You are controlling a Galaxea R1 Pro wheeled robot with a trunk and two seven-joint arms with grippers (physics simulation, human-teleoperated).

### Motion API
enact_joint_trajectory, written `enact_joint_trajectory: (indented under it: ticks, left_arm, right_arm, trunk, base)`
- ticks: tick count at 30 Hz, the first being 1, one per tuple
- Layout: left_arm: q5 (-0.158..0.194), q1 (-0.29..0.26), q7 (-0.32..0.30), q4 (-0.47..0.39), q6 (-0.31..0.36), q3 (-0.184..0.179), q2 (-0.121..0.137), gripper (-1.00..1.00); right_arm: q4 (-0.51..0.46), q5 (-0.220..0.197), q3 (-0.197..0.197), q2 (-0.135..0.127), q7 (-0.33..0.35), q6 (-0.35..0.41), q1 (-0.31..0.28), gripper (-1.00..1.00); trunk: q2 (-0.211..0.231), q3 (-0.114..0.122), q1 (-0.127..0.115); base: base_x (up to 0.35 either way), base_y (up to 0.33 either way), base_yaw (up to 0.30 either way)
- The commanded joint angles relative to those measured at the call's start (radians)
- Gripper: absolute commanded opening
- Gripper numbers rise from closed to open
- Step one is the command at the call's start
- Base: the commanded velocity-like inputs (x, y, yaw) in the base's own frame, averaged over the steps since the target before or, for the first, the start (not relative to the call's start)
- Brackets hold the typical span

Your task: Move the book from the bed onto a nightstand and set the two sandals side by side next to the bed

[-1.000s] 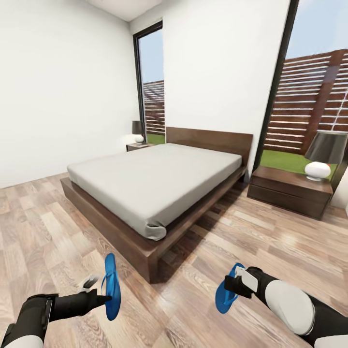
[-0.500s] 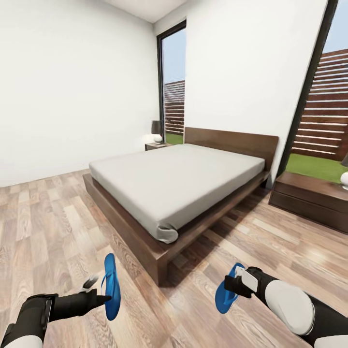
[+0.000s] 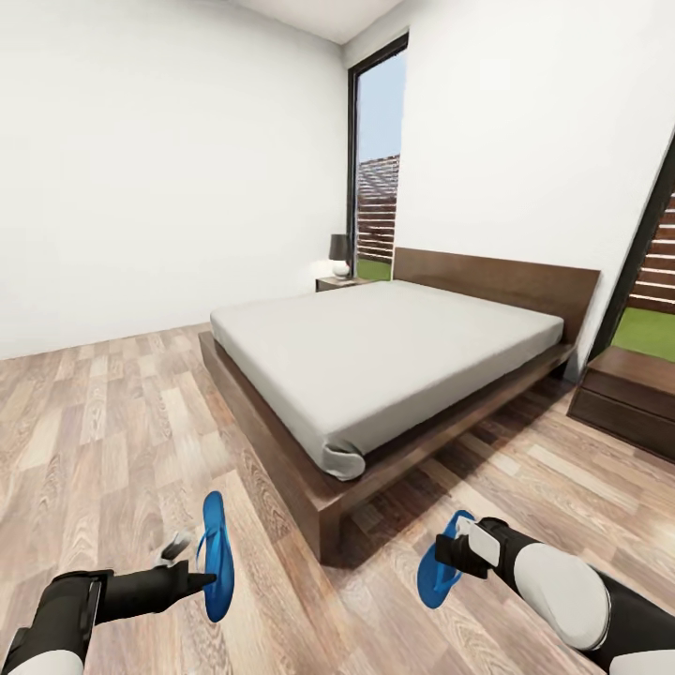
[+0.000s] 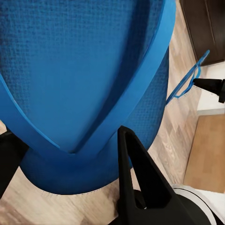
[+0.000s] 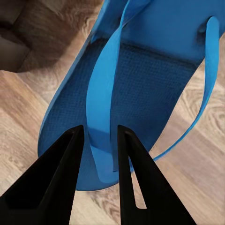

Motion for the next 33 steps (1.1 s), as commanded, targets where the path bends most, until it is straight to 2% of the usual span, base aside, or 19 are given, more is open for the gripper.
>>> enact_joint_trajectory:
  ticks: [1, 15, 33]
  left_arm:
    - [-0.01, -0.002, -0.01, -0.001, 0.011, 0.005, -0.001, -1.0]
    - [-0.01, -0.002, -0.01, -0.001, 0.011, 0.005, -0.001, -1.0]
    - [-0.011, -0.002, -0.01, -0.001, 0.011, 0.006, 0.0, -1.0]
  right_arm:
    - [0.001, 0.009, -0.006, -0.001, 0.005, 0.002, -0.001, -1.0]
    - [0.001, 0.009, -0.007, -0.001, 0.005, 0.002, -0.001, -1.0]
    - [0.001, 0.009, -0.007, -0.001, 0.007, 0.004, -0.001, -1.0]
  trunk:
    - [0.0, -0.001, 0.0]
    - [0.0, -0.001, 0.0]
    - [0.0, -0.001, 0.0]
  base:
    - [0.099, -0.175, 0.263]
    - [0.099, -0.175, 0.245]
    - [0.099, -0.18, 0.016]
